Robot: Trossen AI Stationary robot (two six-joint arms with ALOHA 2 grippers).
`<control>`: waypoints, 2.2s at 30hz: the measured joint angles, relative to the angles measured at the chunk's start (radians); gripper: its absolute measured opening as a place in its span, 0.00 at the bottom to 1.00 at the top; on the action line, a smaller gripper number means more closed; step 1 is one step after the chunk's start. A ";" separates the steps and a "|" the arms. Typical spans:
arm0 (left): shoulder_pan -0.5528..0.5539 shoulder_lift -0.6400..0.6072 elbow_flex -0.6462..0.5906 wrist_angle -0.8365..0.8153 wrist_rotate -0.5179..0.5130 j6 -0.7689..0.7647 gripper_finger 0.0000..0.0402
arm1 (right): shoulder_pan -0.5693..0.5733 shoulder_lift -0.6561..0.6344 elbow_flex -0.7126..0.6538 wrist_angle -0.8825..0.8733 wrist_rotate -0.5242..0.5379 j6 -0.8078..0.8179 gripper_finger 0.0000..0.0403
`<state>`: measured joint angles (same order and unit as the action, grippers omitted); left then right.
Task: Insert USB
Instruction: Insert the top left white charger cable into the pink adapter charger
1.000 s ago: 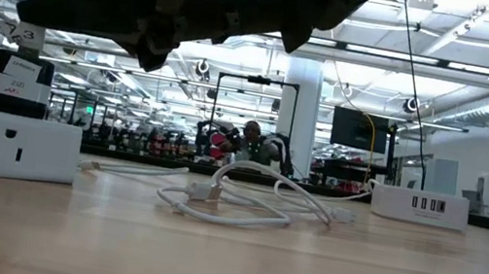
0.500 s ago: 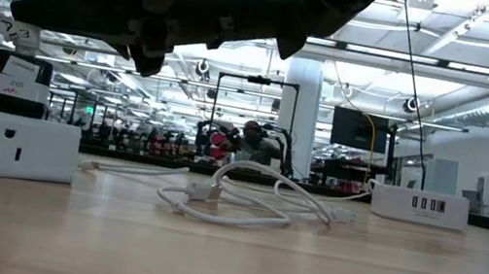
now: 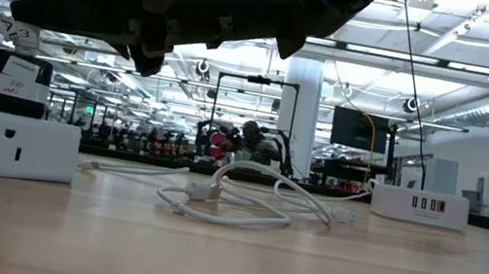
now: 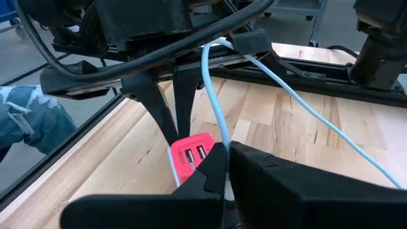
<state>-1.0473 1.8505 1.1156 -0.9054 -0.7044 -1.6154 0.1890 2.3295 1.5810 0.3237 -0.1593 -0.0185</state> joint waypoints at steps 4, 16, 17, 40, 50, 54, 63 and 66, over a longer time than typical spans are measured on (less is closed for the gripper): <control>0.000 -0.012 0.000 0.002 0.007 0.000 0.00 | 0.000 -0.021 -0.003 -0.016 0.000 0.000 0.00; 0.000 -0.032 0.000 0.002 0.002 0.002 0.00 | 0.000 -0.057 -0.006 -0.017 -0.002 -0.002 0.00; 0.000 -0.033 0.000 0.000 -0.003 0.004 0.00 | 0.000 -0.059 -0.007 -0.022 -0.002 -0.003 0.00; -0.005 -0.052 0.001 -0.002 -0.038 0.006 0.00 | -0.020 -0.079 0.030 0.001 0.005 -0.037 0.00; -0.054 -0.052 0.079 -0.021 -0.264 0.025 0.00 | -0.027 -0.137 0.073 -0.113 -0.108 -0.060 0.00; -0.123 -0.053 0.089 -0.024 -0.468 -0.046 0.00 | -0.028 -0.224 0.037 -0.234 -0.130 -0.121 0.00; -0.189 -0.053 -0.062 -0.022 -0.767 -0.412 0.00 | -0.055 -0.287 -0.309 0.442 -0.497 0.214 0.00; -0.157 -0.053 -0.098 -0.016 -0.770 -0.474 0.00 | -0.053 -0.264 -0.358 0.616 -0.497 0.318 0.00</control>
<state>-1.2043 1.7973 1.0175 -0.9216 -1.4747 -2.0896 0.1358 2.0655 1.2234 0.9392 -0.6568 0.2991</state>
